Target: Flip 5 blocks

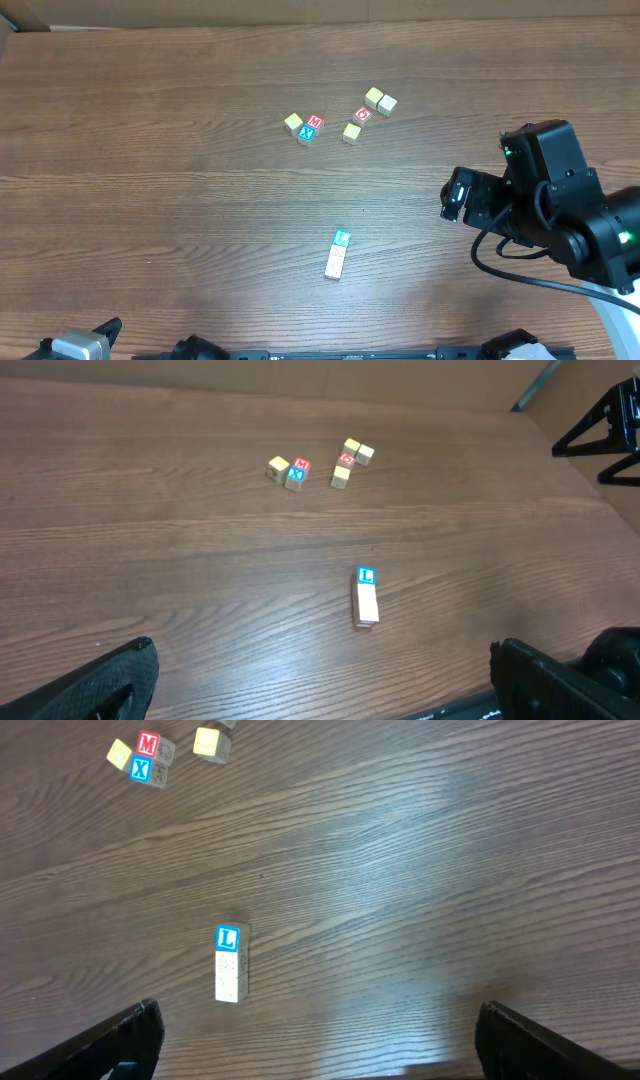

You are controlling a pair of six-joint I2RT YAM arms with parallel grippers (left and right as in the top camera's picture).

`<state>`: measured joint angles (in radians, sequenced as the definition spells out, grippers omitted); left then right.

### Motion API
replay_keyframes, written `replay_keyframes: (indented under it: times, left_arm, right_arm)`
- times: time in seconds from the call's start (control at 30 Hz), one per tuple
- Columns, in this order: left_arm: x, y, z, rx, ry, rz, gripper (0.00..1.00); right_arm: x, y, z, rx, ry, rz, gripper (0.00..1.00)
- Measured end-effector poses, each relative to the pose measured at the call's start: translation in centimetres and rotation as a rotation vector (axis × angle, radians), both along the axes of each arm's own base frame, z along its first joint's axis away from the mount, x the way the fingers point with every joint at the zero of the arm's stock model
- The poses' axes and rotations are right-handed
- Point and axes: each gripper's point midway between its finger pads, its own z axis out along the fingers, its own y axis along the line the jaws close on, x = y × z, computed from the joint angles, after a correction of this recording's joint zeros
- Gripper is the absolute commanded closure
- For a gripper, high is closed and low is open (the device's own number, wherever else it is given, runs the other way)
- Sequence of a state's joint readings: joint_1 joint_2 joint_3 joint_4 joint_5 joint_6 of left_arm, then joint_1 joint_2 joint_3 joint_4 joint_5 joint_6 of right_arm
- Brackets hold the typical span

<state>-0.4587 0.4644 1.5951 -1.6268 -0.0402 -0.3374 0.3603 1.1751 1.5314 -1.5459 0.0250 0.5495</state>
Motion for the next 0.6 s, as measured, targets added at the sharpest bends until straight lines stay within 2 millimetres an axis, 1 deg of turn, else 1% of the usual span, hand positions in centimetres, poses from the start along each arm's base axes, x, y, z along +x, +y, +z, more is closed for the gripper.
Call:
replay_keyframes:
  times: [0.23,0.6]
  left_arm:
    - [0.02,0.04,0.0,0.001,0.0,0.002,0.0]
    - [0.02,0.04,0.0,0.001,0.0,0.002,0.0]
  right_arm:
    - [0.29,0.12,-0.4,-0.007,0.017,0.0,0.0]
    - [0.31,0.12,-0.45,-0.008,0.02,0.0,0.0]
